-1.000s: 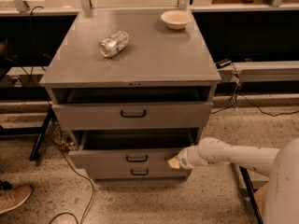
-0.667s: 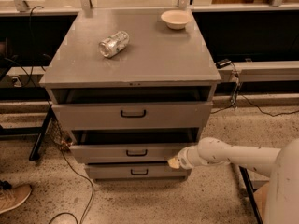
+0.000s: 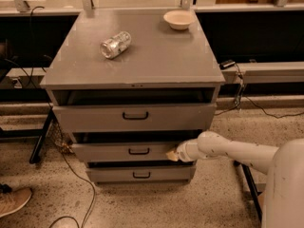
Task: Close middle drawer
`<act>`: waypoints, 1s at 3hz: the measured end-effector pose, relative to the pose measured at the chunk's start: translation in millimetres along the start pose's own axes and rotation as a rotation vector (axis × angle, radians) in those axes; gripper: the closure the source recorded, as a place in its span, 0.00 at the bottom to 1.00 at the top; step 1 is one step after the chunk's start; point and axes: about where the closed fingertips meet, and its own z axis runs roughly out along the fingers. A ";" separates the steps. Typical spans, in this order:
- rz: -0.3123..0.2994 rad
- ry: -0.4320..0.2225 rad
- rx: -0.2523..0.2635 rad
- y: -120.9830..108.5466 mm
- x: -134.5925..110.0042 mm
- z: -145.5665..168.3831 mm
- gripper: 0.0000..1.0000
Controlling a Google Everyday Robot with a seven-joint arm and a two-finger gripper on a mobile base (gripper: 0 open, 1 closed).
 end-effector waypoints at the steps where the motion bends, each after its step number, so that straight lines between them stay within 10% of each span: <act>1: -0.017 -0.042 0.001 -5.4 -15.6 1.7 1.00; 3: -0.006 -0.042 0.001 11.7 4.9 -22.5 1.00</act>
Offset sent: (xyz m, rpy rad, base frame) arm -0.0668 -0.0233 0.0426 0.0546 -0.0925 0.0253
